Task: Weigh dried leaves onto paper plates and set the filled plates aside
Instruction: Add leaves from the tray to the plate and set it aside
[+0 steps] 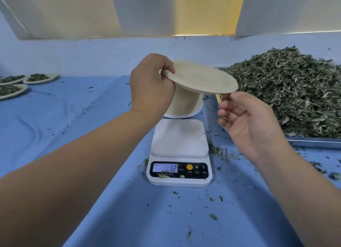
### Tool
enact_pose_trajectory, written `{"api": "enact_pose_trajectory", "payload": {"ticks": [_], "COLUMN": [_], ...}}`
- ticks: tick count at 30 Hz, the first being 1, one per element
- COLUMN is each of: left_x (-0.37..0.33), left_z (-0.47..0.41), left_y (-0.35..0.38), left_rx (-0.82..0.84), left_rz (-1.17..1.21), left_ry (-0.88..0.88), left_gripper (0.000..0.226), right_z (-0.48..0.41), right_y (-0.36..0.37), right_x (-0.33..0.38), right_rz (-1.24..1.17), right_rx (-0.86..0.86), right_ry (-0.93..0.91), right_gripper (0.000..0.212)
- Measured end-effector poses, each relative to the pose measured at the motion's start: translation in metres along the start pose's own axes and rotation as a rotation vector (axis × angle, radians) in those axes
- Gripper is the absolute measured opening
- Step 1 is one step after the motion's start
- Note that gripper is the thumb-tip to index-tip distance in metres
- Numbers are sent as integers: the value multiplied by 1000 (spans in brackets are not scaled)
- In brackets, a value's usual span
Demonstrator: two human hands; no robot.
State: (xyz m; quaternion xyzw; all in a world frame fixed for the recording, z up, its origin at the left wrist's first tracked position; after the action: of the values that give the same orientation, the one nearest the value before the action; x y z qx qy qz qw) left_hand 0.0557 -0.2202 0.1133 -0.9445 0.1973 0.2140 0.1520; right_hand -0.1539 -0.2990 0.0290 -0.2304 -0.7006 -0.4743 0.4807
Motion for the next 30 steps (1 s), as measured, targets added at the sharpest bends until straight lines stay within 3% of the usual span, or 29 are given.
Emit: {"api": "enact_pose_trajectory", "payload": {"ticks": [4, 9, 15, 21, 30], "left_x": [-10, -24, -31, -39, -25], "left_z": [9, 22, 38, 59, 92], "left_y": [5, 8, 6, -8, -24], "left_rx": [74, 150, 210, 159, 102], "left_rz": [-47, -68, -78, -147, -129], "left_ry": [91, 186, 185, 218, 176], "left_gripper": [28, 33, 31, 26, 32], "right_z": [0, 1, 1, 6, 11], "right_y": [-3, -7, -8, -1, 10], "right_x": [-6, -4, -4, -2, -23], "right_rz": [-258, -326, -298, -195, -71], "right_rx": [53, 66, 74, 110, 72], "right_ry": [183, 237, 265, 247, 333], "right_gripper": [5, 11, 17, 11, 26]}}
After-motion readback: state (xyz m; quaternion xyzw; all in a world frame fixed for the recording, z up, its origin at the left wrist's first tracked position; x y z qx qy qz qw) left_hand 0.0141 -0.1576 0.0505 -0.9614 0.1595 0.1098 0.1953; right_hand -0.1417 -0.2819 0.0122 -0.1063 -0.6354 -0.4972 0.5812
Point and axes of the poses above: each hand's wrist, its own z-axis away from the middle knuckle, its own y-axis out of the palm, x = y × z, the point moved 8 cm from there along -z, towards the middle knuckle, and after that the axes turned 8 degrees about y, right-handed, at the moved point
